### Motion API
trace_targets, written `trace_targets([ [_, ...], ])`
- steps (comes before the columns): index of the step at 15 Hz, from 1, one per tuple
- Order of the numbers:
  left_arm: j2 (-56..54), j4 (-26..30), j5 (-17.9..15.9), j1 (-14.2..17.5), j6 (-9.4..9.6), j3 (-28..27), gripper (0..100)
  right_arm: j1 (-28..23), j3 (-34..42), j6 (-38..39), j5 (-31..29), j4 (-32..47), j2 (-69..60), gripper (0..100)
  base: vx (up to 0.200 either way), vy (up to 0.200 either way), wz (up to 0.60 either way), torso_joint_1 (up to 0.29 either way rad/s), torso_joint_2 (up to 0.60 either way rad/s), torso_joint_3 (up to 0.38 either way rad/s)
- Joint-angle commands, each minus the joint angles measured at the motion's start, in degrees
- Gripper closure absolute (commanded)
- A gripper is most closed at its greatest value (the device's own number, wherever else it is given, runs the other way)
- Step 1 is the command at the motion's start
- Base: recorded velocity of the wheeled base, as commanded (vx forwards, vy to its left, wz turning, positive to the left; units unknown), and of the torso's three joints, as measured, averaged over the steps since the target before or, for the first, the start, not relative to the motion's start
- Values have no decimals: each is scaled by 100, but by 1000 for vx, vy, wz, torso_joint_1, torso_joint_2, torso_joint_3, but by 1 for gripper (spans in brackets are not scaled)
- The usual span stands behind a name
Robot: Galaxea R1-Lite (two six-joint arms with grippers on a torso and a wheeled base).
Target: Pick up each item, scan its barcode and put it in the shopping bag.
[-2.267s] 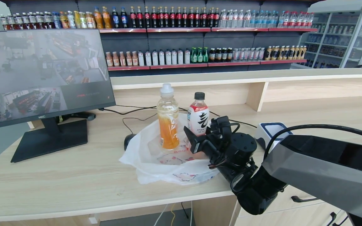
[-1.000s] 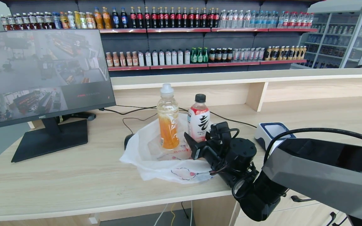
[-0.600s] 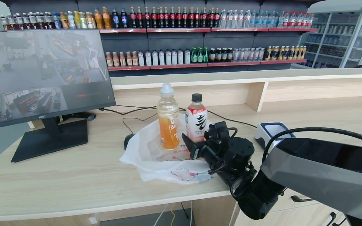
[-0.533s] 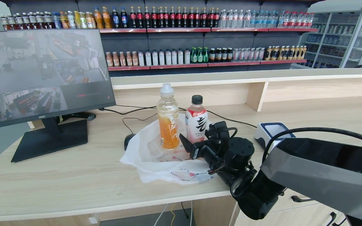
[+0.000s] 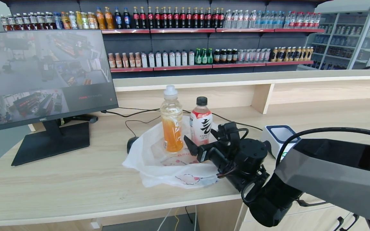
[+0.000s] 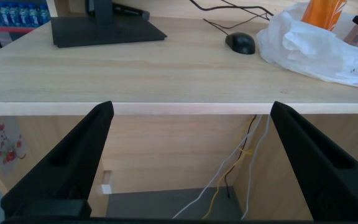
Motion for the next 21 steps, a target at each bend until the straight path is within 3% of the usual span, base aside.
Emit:
trace_targets([
  [1,-2,0,1,0,-1,0,0,33,463,-1,-1,-12,-601,0,0,0,0,0,0,0],
  [7,-2,0,1,0,-1,0,0,296,2309,-45,-1,-12,-2421,0,0,0,0,0,0,0],
  [12,-2,0,1,0,-1,0,0,287,4840,-221,8,-12,-4917,0,0,0,0,0,0,0],
  [14,-2,0,1,0,-1,0,0,270,5025,-396,-1,234,-5743,0,0,0,0,0,0,0],
  [15,-2,0,1,0,-1,0,0,261,5025,-475,-1,542,-6156,0,0,0,0,0,0,0],
  [18,-2,0,1,0,-1,0,0,270,5025,-502,8,2889,-7949,0,0,0,0,0,0,0],
  [21,-2,0,1,0,-1,0,0,305,4999,-924,157,6070,-10463,0,0,0,0,0,0,0],
])
